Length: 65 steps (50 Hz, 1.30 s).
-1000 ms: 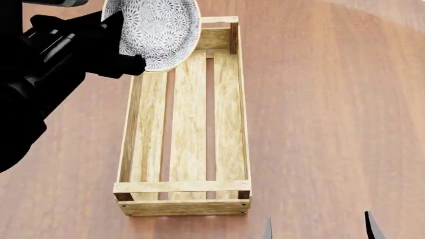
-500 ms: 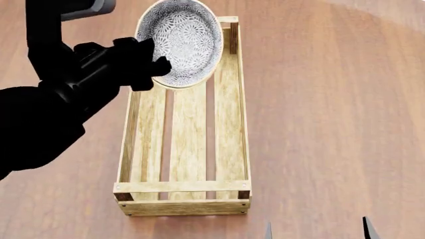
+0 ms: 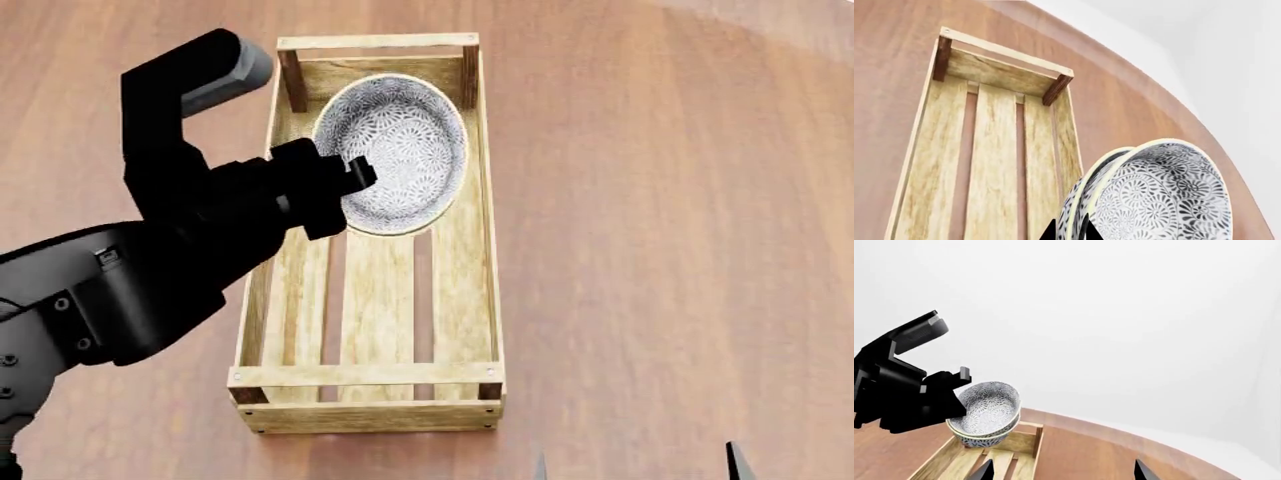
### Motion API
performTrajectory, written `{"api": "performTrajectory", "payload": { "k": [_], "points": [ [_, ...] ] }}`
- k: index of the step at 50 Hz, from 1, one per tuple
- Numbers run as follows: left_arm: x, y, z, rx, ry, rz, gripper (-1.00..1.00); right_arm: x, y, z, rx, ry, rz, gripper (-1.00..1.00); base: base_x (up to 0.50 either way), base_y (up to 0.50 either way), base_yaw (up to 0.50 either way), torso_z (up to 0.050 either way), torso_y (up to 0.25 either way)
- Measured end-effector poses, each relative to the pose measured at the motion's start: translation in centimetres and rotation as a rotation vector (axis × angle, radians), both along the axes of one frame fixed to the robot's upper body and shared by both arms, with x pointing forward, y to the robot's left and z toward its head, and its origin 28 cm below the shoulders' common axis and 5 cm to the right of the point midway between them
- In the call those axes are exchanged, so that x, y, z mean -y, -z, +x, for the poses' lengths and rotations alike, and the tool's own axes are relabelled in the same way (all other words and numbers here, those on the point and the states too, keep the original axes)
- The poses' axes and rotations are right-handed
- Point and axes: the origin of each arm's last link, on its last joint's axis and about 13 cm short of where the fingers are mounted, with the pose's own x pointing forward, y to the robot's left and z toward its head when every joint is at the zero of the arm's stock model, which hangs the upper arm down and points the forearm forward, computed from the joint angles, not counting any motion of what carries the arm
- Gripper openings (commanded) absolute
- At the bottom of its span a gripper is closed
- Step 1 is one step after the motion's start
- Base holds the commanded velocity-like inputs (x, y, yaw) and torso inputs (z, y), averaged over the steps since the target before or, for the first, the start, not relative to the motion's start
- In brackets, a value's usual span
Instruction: Stack the right bowl on the left bowl and place them in the tray.
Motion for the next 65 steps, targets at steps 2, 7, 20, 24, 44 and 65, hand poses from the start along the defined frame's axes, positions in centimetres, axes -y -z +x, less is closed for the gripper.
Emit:
{"api": "performTrajectory", "payload": {
  "k": [2, 7, 20, 24, 44, 65],
  "points": [
    [0.1, 0.2, 0.0, -0.018, -0.007, 0.000, -1.00, 0.0, 0.0, 0.0, -0.001, 0.000, -0.001, 1.00, 0.00, 0.00, 0.00, 0.000, 0.000],
    [0.4, 0.6, 0.0, -0.054, -0.014, 0.005, -1.00, 0.0, 0.1, 0.0, -0.002, 0.001, -0.001, 1.00, 0.00, 0.00, 0.00, 0.000, 0.000],
    [1.1, 1.9, -0.2, -0.113, -0.019, 0.048, -1.00, 0.1, 0.2, 0.0, -0.003, 0.000, -0.003, 1.00, 0.00, 0.00, 0.00, 0.001, 0.002],
    [1.2, 2.3, -0.2, -0.124, -0.020, 0.059, -1.00, 0.1, 0.3, -0.1, -0.004, 0.000, -0.003, 1.00, 0.00, 0.00, 0.00, 0.000, 0.000],
    [1.9, 3.6, -0.1, -0.146, -0.015, 0.117, -1.00, 0.2, 0.4, -0.1, -0.005, 0.003, -0.001, 1.00, 0.00, 0.00, 0.00, 0.000, 0.001],
    [2.7, 5.0, 0.0, -0.132, 0.008, 0.216, -1.00, 0.4, 0.4, -0.1, -0.006, 0.009, 0.002, 1.00, 0.00, 0.00, 0.00, 0.000, 0.000]
  ]
}}
